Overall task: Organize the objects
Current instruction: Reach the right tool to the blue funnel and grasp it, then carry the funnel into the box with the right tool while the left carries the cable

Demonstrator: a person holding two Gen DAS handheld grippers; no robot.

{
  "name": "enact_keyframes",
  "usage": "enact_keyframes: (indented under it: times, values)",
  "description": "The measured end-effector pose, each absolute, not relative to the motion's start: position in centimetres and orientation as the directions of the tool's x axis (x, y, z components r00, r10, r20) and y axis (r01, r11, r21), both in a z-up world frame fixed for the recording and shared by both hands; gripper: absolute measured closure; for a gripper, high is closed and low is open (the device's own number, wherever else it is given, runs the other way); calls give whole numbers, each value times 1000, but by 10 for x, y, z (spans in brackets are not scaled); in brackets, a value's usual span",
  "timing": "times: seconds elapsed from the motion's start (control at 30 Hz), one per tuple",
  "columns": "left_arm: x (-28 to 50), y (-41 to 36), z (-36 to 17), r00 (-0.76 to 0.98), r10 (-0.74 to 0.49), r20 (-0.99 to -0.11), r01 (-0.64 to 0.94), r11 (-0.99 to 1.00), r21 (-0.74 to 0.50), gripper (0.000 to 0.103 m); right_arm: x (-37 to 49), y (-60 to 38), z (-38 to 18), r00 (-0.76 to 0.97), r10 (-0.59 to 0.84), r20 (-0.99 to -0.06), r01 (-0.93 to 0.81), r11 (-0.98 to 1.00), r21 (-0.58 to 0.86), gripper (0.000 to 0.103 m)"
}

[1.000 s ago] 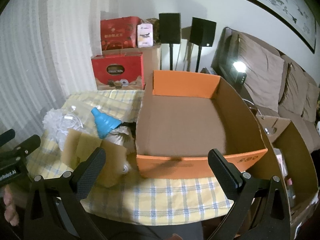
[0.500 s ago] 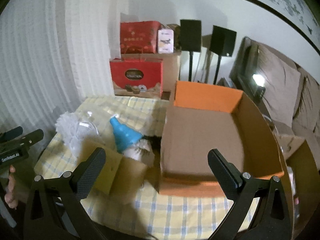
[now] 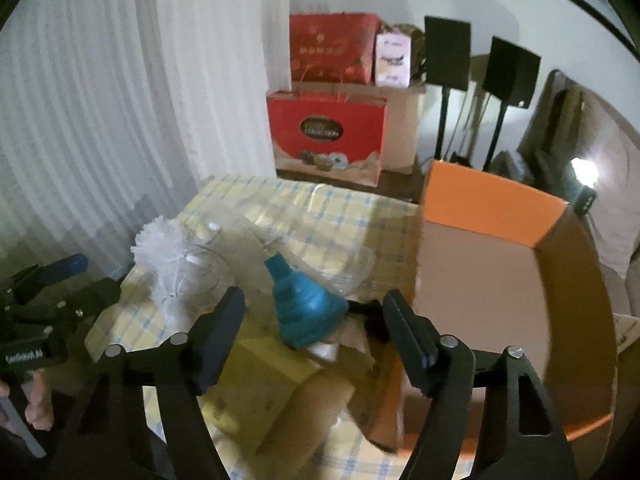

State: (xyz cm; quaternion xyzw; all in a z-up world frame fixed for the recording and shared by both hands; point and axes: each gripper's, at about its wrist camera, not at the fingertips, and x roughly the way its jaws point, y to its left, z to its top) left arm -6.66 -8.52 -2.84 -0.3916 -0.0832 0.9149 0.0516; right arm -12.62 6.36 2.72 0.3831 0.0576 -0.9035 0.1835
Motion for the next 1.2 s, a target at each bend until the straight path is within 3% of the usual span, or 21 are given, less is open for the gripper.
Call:
enact_keyframes:
  times: [0.13, 0.43, 0.67, 0.77, 0.9, 1.2]
  values:
    - [-86, -70, -37, -641, 210, -738, -76, -974, -212, 34, -140, 55, 15, -606, -298, -738, 394, -918, 47, 38]
    - [-111, -53, -60, -553, 274, -787, -107, -960, -260, 50, -164, 31, -2, -557, -279, -782, 440, -898, 7, 42]
    - [-118, -55, -69, -517, 303, -801, -98, -950, -297, 75, -187, 16, -16, -482, -261, -836, 478, -878, -1, 46]
    - [-119, -55, -70, -510, 308, -803, -94, -948, -304, 85, -192, 12, -24, -457, -253, -853, 491, -871, -5, 65]
    - [-115, -55, -65, -525, 306, -794, -92, -948, -305, 91, -188, 14, -22, -469, -260, -844, 496, -868, -8, 71]
    - [-111, -53, -38, -574, 323, -752, -99, -940, -328, 101, -181, 34, 3, -512, -321, -797, 454, -889, 66, 73]
